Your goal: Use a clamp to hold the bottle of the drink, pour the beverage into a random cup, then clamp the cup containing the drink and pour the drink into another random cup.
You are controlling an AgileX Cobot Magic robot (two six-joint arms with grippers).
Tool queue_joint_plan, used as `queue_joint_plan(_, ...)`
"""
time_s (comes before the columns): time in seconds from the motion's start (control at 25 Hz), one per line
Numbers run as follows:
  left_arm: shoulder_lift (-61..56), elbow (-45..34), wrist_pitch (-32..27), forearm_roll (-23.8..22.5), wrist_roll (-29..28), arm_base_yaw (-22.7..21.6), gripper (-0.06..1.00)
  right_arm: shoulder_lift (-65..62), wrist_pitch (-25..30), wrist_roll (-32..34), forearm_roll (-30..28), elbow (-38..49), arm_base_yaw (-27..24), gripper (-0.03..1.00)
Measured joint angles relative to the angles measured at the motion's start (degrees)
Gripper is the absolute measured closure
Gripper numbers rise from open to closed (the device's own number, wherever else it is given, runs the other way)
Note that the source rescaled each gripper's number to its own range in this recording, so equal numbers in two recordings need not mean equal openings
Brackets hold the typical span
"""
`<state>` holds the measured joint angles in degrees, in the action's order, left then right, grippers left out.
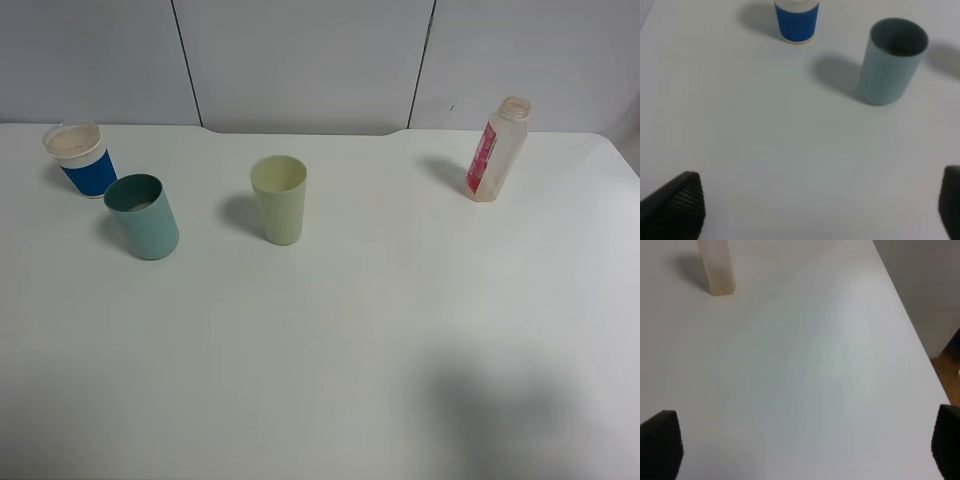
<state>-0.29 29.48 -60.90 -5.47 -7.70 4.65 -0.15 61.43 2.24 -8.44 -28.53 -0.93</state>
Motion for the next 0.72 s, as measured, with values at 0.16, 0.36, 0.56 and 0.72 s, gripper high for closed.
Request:
queue_joint_plan(0.16,0.0,0.0,0.0,0.0,0.0,0.0,0.12,0.0,0.0,0.0,0.0,0.0,0.0,-0.03)
queue_joint_plan(0.36,0.0,0.0,0.0,0.0,0.0,0.0,0.12,0.0,0.0,0.0,0.0,0.0,0.0,-0.03)
queue_joint_plan(0.56,0.0,0.0,0.0,1.9,2.9,0.0,0.12,0.0,0.0,0.0,0.0,0.0,0.0,-0.03)
queue_joint_plan(0.72,0.0,0.0,0.0,3.8,5.4,0.0,0.12,0.0,0.0,0.0,0.0,0.0,0.0,-0.03)
